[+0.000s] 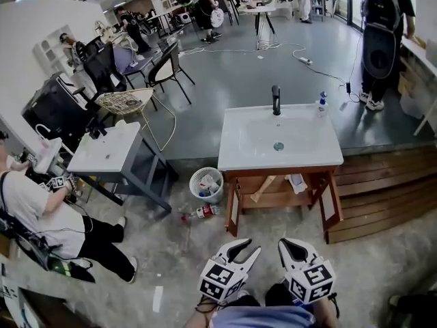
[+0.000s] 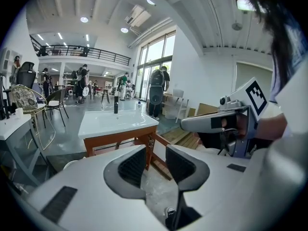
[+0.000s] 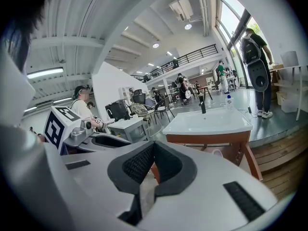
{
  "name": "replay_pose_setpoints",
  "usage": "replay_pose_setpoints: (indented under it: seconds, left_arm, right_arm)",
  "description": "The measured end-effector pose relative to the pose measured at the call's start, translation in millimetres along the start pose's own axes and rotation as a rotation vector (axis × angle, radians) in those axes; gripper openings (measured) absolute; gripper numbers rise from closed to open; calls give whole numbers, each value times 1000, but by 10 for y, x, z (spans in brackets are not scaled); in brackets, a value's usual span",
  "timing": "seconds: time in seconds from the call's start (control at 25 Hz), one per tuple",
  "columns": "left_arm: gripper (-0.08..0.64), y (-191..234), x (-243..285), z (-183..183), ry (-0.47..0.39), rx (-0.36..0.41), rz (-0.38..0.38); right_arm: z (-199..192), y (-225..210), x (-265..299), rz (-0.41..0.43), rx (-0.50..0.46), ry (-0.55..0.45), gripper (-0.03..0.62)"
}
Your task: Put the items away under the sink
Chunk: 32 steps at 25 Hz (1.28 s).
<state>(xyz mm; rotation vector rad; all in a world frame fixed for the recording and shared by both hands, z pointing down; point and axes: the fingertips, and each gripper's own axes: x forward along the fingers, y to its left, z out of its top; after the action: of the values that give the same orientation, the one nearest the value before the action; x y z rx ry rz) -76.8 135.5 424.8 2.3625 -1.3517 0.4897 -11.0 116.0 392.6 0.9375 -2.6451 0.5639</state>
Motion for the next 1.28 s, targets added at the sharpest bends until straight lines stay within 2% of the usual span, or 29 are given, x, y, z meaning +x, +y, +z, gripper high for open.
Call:
replay_pose_setpoints:
  seconds: [0.52,1.28]
  left_arm:
    - [133,-145,-314,-131,-23,28,-83]
    - [132,-355,-403,-168,-40,47,-112]
  right_arm:
    - [-141,464,-182,-53,-29,1,15]
    - [-229,467,-406,-96,-38,-3,15]
